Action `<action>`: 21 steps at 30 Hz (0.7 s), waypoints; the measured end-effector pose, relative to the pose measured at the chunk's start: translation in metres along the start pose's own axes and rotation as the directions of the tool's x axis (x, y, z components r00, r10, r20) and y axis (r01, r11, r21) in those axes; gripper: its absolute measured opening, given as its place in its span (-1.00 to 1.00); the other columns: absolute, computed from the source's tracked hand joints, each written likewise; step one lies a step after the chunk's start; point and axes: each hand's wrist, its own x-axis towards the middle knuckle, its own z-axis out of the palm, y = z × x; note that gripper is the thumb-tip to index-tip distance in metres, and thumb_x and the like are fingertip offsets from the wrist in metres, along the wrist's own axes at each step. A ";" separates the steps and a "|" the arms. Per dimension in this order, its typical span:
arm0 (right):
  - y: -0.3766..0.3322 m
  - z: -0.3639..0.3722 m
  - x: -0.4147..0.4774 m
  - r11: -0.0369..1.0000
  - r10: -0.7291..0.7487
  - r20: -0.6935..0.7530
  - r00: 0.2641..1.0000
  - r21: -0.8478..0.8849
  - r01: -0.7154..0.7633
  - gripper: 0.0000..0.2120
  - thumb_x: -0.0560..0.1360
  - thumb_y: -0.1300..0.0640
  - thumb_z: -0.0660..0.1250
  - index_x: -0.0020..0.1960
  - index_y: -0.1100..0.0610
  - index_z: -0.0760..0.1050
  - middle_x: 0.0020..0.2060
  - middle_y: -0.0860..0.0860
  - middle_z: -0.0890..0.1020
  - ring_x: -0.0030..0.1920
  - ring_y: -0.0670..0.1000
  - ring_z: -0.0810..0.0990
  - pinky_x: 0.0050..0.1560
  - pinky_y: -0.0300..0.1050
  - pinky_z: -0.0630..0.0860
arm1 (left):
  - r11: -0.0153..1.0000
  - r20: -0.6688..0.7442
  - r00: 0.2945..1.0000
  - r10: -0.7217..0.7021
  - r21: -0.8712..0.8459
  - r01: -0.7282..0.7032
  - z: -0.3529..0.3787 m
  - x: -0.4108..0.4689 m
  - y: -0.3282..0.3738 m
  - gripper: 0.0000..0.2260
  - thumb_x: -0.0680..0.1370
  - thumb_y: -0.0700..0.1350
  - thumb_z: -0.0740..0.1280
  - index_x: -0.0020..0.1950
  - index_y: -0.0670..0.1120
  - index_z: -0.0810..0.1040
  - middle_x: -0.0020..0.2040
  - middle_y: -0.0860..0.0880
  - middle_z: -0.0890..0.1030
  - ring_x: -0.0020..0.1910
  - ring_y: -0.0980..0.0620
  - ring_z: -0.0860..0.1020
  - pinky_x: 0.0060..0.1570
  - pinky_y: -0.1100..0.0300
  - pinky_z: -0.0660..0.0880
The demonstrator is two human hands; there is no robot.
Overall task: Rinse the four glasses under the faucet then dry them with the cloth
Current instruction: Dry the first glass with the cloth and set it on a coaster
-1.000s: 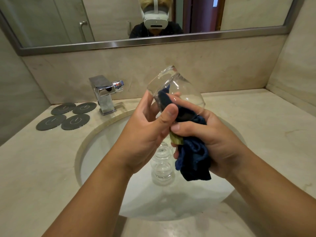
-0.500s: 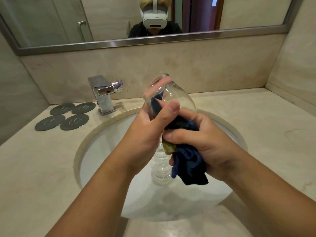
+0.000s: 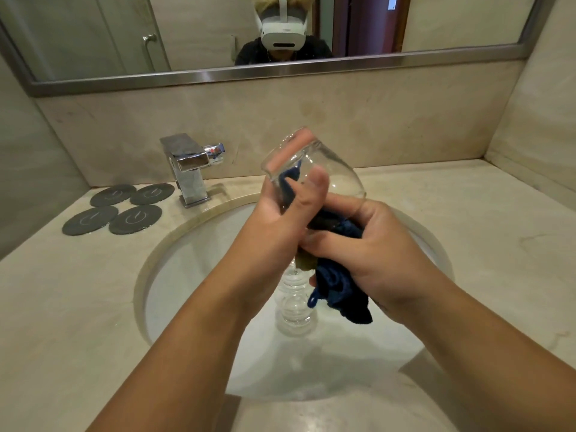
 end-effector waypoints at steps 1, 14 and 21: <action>0.000 0.000 0.000 1.000 0.006 0.004 1.000 -0.012 -0.005 -0.58 0.57 0.44 0.37 0.22 -0.01 0.70 -0.27 -0.05 0.71 -0.30 -0.08 0.66 -0.25 -0.24 0.60 | 1.000 -0.019 1.000 0.013 0.006 -0.012 0.000 0.001 -0.002 -0.24 0.39 0.39 0.46 0.52 0.14 0.44 0.15 -0.01 0.72 0.22 -0.05 0.72 0.13 -0.03 0.64; -0.004 -0.005 0.001 0.887 0.205 0.139 0.969 0.393 -0.244 -0.68 0.43 0.16 0.43 0.16 -0.02 0.73 -0.19 0.08 0.55 -0.35 -0.04 0.57 -0.41 -0.12 0.56 | 0.988 -0.028 0.990 0.139 -0.062 -0.141 -0.012 0.006 0.001 -0.36 0.56 0.05 0.42 0.43 -0.40 0.41 0.12 -0.31 0.65 0.08 -0.16 0.64 -0.02 0.14 0.57; -0.008 -0.005 -0.001 0.952 0.154 0.035 0.987 0.261 -0.158 -0.69 0.41 0.12 0.47 0.14 -0.01 0.74 -0.31 0.09 0.63 -0.37 0.01 0.59 -0.41 -0.10 0.60 | 0.985 0.005 1.000 0.028 -0.173 -0.027 -0.012 0.004 0.003 -0.32 0.54 0.12 0.38 0.56 -0.21 0.41 0.24 -0.21 0.64 0.08 -0.08 0.62 -0.04 0.18 0.55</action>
